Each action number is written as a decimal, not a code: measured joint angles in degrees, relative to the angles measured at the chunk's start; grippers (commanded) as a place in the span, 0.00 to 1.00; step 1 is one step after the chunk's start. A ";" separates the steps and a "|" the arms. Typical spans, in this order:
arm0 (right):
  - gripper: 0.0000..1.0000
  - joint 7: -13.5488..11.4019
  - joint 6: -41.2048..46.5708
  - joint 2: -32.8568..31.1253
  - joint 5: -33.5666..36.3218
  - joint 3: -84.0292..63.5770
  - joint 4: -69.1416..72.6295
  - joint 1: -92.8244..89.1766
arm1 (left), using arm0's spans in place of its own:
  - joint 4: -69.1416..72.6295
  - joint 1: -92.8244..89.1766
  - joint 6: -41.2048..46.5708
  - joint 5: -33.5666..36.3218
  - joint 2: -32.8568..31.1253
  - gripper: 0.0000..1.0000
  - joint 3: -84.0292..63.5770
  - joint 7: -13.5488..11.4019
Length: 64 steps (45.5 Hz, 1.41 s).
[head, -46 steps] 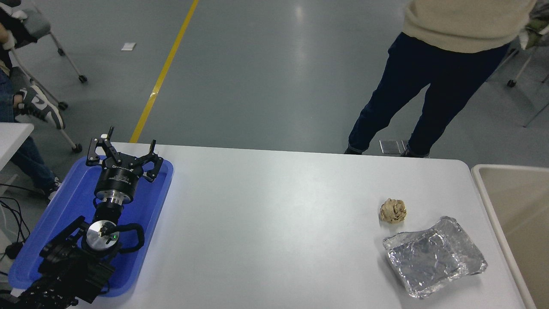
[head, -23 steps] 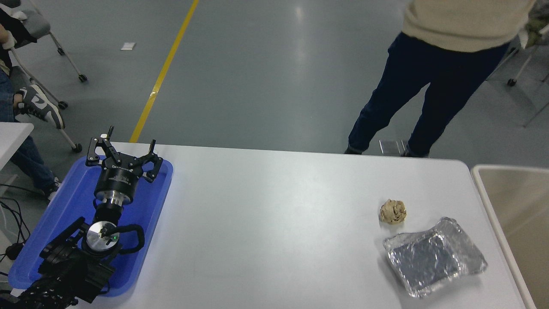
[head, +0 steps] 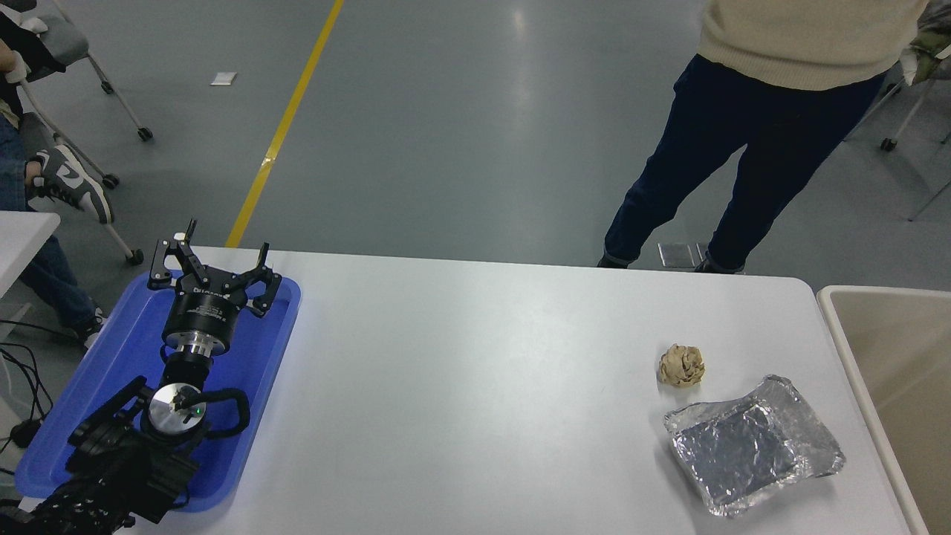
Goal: Pick up paper cup place in dustbin
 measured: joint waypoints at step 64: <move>1.00 -1.86 2.05 3.61 6.11 10.47 20.96 22.46 | 0.00 0.00 0.07 0.05 0.00 1.00 0.01 -0.07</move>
